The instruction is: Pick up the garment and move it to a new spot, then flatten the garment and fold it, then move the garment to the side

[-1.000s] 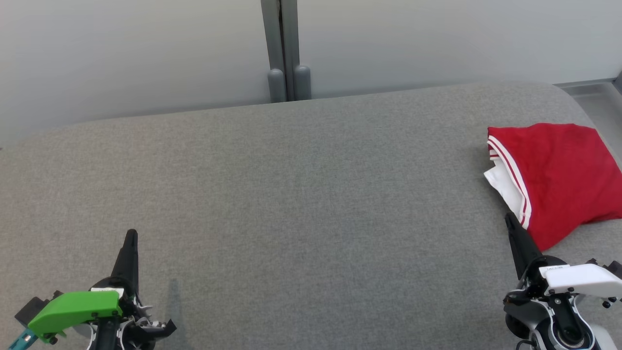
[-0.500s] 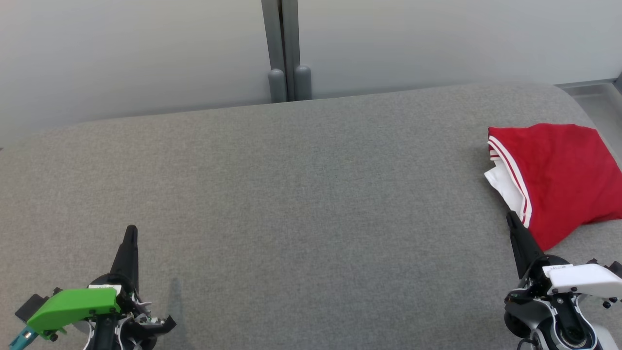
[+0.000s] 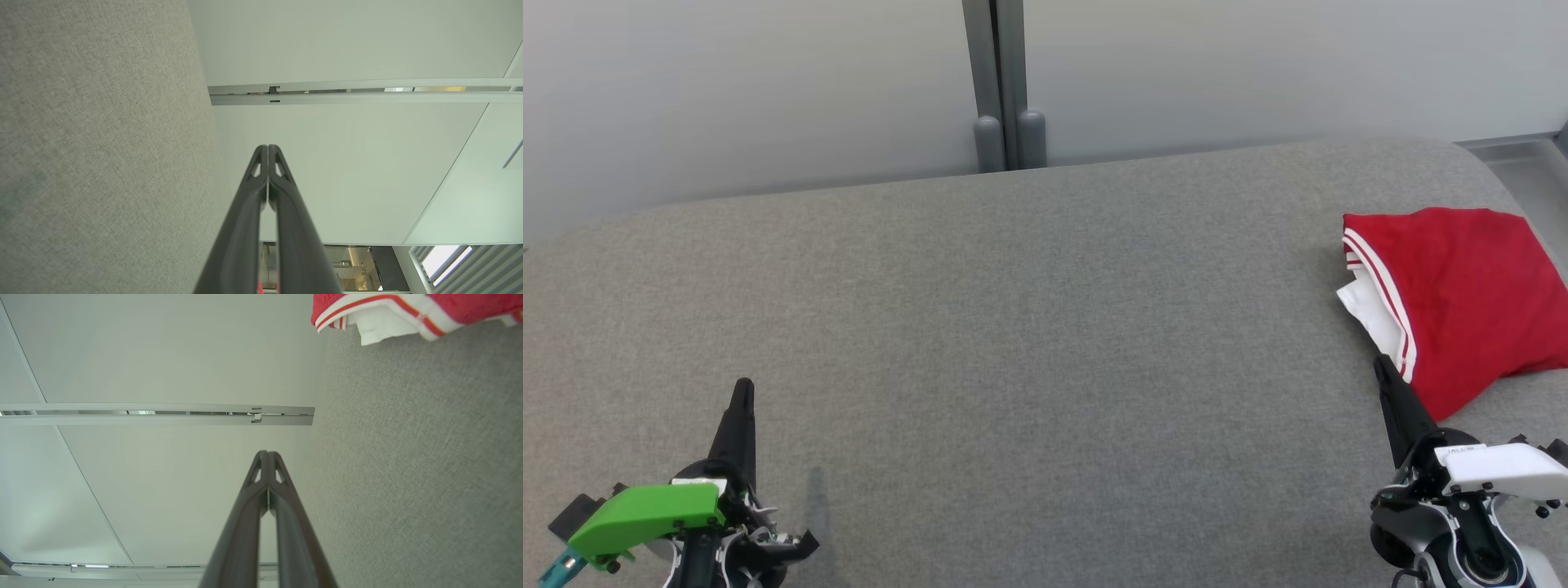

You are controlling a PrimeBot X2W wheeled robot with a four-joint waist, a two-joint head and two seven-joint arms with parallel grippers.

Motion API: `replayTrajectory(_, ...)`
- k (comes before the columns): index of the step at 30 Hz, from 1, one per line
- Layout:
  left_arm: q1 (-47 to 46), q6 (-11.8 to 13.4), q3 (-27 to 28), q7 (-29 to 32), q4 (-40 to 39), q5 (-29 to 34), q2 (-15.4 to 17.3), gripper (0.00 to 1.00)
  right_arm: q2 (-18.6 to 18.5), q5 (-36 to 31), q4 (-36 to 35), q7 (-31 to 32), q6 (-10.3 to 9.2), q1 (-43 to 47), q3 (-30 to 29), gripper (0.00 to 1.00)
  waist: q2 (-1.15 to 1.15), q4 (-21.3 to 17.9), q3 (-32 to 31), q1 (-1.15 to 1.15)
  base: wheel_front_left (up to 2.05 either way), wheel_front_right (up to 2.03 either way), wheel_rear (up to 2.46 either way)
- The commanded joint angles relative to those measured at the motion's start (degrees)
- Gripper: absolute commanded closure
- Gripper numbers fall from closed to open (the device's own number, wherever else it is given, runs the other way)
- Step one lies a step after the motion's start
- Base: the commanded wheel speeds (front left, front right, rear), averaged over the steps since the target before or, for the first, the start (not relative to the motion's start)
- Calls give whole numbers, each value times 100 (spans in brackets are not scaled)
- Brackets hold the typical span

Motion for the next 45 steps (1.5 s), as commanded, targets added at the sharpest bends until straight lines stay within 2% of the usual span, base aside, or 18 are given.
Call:
replayTrajectory(1,-58,12,15,22,-5,-20,40,100,-32,18,-23,16,-2,61,-10,100,0,0,0,0,0,0,0)
replayTrajectory(45,-58,12,13,21,-6,-21,40,100,-32,18,-23,16,-1,61,-9,100,0,0,0,0,0,0,0)
